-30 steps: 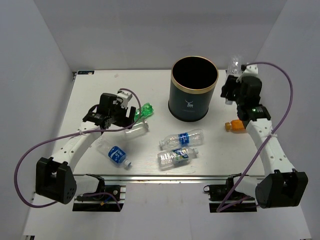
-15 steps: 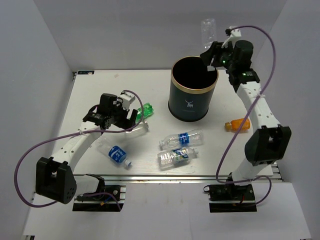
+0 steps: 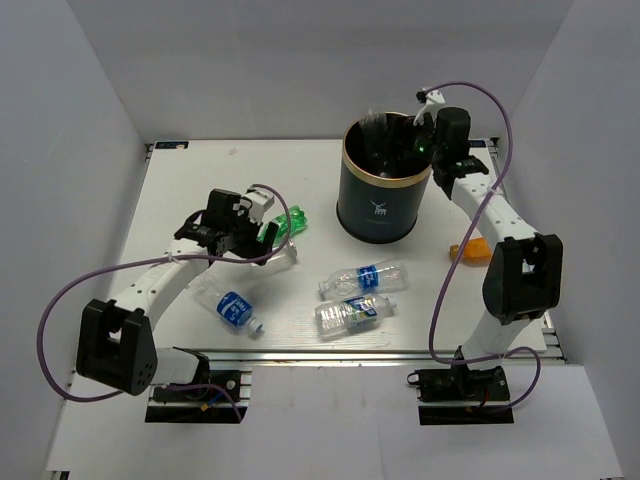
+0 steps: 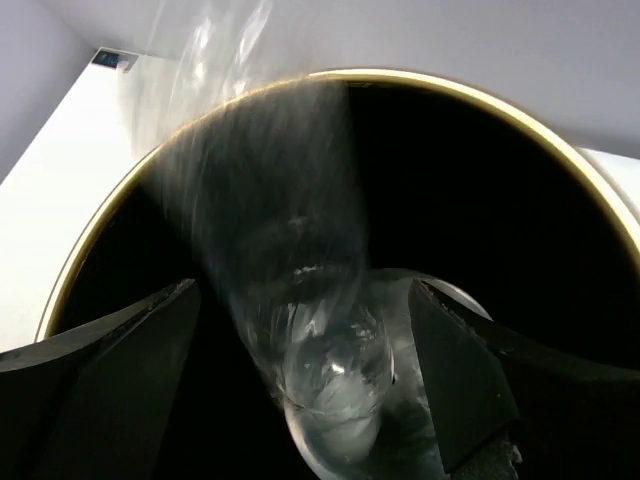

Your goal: Put the plastic bottles in the bin

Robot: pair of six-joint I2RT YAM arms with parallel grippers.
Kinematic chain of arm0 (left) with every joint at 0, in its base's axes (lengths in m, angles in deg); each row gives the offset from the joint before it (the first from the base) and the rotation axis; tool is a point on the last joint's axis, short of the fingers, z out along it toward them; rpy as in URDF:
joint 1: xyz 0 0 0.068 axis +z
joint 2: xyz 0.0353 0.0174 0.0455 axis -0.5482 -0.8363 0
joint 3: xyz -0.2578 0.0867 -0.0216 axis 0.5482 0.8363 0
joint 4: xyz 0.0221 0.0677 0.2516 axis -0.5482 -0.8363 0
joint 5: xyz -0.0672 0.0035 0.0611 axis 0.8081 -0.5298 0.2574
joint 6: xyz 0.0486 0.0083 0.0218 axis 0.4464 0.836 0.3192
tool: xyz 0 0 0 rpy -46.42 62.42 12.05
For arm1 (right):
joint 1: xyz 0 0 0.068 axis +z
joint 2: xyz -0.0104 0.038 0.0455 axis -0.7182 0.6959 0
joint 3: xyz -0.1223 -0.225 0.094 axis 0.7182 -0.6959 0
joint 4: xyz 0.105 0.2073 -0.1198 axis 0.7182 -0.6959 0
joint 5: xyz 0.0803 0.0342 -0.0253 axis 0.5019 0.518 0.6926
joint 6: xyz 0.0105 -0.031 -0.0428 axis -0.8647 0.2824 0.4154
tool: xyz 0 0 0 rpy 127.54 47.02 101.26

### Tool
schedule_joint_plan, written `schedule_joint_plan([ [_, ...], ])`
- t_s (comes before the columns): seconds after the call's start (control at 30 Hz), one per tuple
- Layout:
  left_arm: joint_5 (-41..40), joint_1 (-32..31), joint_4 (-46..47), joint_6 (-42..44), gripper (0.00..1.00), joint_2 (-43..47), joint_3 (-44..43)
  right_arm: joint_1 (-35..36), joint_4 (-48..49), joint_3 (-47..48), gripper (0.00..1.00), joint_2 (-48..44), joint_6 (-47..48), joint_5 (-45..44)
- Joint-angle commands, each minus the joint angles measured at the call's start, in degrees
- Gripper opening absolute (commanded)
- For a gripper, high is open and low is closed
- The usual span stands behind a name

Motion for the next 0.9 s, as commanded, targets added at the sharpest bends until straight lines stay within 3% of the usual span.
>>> schedule_joint_plan([
  [0.0, -1.71, -0.35, 1.57, 0.06, 0.99, 0.07, 0.17, 0.47, 3.82, -0.31, 0.9, -4.11, 1.09, 0.86],
  [0.37, 0.82, -3.07, 4.03, 6.64, 0.99, -0.98, -2.81, 1.79, 1.98, 1.63, 0.9, -15.54, -0.84, -2.92],
  [0.6, -1.62, -5.71, -2.98, 9.73, 0.99, -5.55, -7.03, 1.53, -1.45, 0.14, 0.9, -19.41, -4.97, 5.5],
  [0.7, -5.84, -7.29, -4.58, 9.2, 0.99, -6.08, -8.36, 1.87, 0.3, -8.55, 0.9, -25.72, -6.02, 9.2],
  [0.8, -9.36, -8.53, -3.79, 8.68, 0.99, -5.55, -4.59, 1.79, 7.24, -30.74, 0.9, -38.55, -9.01, 12.02],
  [0.87, -9.98, -9.75, -2.57, 8.68, 0.99, -5.55, -0.91, 1.7, 7.0, -38.66, 0.9, -47.74, -8.75, 10.53],
])
